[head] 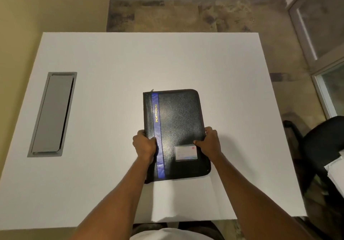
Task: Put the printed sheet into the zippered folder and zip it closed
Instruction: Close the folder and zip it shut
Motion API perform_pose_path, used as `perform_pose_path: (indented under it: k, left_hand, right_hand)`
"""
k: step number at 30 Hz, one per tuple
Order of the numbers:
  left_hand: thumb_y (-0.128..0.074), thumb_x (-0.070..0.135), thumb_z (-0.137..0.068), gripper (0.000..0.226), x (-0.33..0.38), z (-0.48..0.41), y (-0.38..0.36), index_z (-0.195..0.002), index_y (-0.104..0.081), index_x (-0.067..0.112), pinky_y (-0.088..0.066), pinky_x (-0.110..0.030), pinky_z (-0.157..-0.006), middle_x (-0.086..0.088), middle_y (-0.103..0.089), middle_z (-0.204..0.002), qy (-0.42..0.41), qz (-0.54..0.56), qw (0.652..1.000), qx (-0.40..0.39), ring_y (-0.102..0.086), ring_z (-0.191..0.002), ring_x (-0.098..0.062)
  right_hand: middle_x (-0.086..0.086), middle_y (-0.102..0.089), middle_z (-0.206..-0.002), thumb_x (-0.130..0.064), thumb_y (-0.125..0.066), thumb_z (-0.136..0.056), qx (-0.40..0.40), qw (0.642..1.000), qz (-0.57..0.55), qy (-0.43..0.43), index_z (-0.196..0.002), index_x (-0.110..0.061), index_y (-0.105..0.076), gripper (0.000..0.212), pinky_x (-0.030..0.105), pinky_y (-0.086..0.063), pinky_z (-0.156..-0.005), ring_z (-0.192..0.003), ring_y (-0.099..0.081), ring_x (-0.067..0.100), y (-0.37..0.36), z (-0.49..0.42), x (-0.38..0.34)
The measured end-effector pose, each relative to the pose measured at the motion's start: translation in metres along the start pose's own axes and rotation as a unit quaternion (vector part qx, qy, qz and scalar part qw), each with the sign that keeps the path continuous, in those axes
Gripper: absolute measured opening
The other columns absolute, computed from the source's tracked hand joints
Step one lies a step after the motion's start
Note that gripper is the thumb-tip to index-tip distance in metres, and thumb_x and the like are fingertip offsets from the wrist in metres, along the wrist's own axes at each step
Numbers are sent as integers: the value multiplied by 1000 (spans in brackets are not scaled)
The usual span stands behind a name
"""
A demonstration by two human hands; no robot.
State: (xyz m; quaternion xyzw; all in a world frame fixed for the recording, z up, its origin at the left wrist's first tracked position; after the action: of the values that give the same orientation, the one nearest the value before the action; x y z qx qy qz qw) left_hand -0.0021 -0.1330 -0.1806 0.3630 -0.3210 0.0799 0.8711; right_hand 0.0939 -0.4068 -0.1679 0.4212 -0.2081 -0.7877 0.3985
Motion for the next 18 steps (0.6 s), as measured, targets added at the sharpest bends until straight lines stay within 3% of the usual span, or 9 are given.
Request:
perform_pose_path:
  k: [8,12,18]
  left_hand:
    - [-77,-4,-83,49,13,-47,51,-129,-63,3,-61,-50,-93,-17,-74,-115,-15,53,998,34,-74,-97,-35]
    - [-78,-1,-84,48,27,-93,97,-130,-64,3,-60,-49,-94,-17,-73,-117,-34,47,996,62,-73,-99,-34]
    - [-79,0,-87,50,50,-176,150,-133,-63,4,-59,-48,-97,-18,-72,-122,-35,26,996,72,-71,-100,-31]
  right_hand:
    - [15,-54,-117,-15,-87,-76,31,998,-45,39,-124,-6,-55,59,43,-53,-94,-108,-61,37,-22,-8,-67]
    - [3,-46,-107,-19,-87,-77,35,996,-58,59,-122,-10,-53,56,39,-52,-90,-105,-61,33,-46,-20,-127]
    - [11,-52,-117,-21,-87,-79,33,995,-59,68,-122,-12,-52,56,48,-54,-97,-109,-61,34,-87,-53,-211]
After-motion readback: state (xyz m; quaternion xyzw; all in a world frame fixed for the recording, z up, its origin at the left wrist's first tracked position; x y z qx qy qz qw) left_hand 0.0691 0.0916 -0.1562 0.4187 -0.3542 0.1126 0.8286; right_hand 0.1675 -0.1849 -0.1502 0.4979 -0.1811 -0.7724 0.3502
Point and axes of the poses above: each hand's wrist, its own z-axis away from the middle knuckle, its own y-axis out of the back of the hand, x = y × z, the point moved 6 cm from there along -z, towards the middle knuckle
